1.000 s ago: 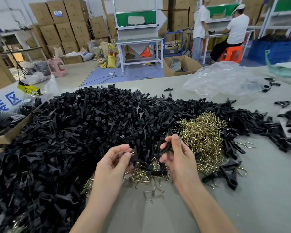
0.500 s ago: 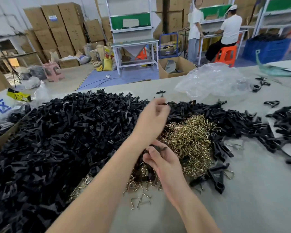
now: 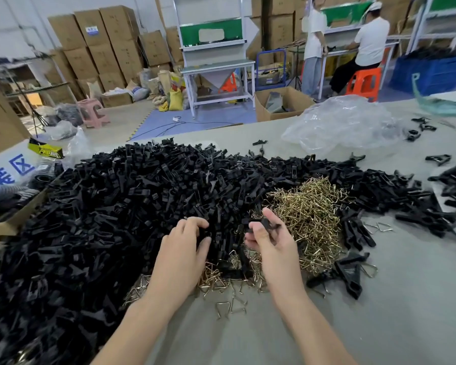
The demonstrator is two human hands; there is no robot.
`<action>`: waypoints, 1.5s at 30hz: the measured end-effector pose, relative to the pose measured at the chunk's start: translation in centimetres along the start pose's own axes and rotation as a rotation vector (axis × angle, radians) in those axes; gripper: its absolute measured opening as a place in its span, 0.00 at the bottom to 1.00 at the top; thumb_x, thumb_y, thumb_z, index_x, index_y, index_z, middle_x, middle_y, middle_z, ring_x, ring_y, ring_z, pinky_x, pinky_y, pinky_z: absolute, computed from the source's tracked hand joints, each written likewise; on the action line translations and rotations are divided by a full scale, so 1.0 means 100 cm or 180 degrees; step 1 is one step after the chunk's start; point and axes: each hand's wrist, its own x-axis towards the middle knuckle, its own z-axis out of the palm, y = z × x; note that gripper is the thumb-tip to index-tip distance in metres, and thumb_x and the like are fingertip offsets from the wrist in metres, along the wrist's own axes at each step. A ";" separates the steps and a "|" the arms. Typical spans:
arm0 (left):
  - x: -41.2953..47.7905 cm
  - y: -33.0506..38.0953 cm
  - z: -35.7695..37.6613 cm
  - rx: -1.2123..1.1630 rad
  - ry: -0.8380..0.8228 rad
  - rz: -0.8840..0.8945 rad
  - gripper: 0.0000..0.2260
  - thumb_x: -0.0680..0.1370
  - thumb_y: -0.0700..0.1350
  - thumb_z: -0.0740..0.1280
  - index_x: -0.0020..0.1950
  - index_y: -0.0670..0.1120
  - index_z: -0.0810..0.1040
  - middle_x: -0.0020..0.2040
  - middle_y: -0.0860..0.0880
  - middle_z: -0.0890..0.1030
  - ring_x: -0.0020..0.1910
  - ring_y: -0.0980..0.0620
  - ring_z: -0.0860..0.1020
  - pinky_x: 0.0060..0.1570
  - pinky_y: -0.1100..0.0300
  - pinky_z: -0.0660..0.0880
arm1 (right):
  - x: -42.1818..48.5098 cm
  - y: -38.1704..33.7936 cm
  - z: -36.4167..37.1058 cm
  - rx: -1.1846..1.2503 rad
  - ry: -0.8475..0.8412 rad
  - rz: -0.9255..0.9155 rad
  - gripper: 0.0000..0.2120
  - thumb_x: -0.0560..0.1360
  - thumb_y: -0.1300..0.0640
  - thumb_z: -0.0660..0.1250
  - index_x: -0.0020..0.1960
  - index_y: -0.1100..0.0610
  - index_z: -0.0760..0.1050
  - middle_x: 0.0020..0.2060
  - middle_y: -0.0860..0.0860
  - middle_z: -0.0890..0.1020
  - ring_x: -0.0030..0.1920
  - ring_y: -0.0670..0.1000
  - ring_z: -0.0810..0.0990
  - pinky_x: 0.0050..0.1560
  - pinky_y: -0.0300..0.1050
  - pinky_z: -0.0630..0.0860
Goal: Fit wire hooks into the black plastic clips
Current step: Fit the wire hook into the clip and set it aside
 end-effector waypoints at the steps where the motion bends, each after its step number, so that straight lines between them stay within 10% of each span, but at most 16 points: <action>1: -0.002 0.000 -0.003 -0.0374 0.0117 -0.0159 0.11 0.80 0.48 0.67 0.61 0.57 0.72 0.51 0.59 0.74 0.50 0.60 0.75 0.49 0.67 0.70 | 0.000 0.000 0.001 -0.0089 -0.0067 -0.0020 0.19 0.81 0.54 0.67 0.71 0.46 0.70 0.50 0.48 0.84 0.48 0.44 0.85 0.50 0.34 0.79; 9: -0.034 0.006 -0.016 -0.3487 0.0227 -0.1158 0.16 0.73 0.51 0.72 0.61 0.56 0.80 0.46 0.49 0.84 0.41 0.51 0.83 0.44 0.62 0.80 | -0.010 -0.004 0.010 0.0117 -0.0712 -0.0013 0.17 0.82 0.61 0.64 0.67 0.46 0.70 0.49 0.48 0.86 0.48 0.53 0.87 0.47 0.41 0.82; 17: -0.041 0.013 -0.007 -0.4614 0.0020 -0.1313 0.15 0.70 0.43 0.72 0.56 0.52 0.86 0.55 0.48 0.86 0.53 0.54 0.84 0.49 0.68 0.78 | -0.016 -0.004 0.010 -0.0146 -0.1119 -0.0013 0.15 0.82 0.61 0.64 0.65 0.47 0.76 0.50 0.51 0.86 0.49 0.51 0.85 0.51 0.45 0.82; 26: -0.043 0.013 -0.008 -0.3555 0.0304 -0.1190 0.08 0.79 0.42 0.68 0.53 0.52 0.84 0.40 0.45 0.86 0.39 0.50 0.84 0.42 0.64 0.80 | -0.019 -0.003 0.012 -0.0267 -0.1388 0.0026 0.19 0.81 0.62 0.65 0.66 0.42 0.75 0.53 0.46 0.85 0.55 0.49 0.85 0.52 0.41 0.82; 45: -0.044 0.017 -0.004 -0.5058 -0.0368 -0.1528 0.08 0.75 0.45 0.68 0.48 0.48 0.87 0.37 0.47 0.80 0.30 0.55 0.76 0.32 0.63 0.77 | -0.022 -0.001 0.013 -0.0616 -0.1454 -0.0168 0.19 0.79 0.59 0.69 0.63 0.37 0.79 0.51 0.47 0.86 0.51 0.49 0.85 0.52 0.44 0.83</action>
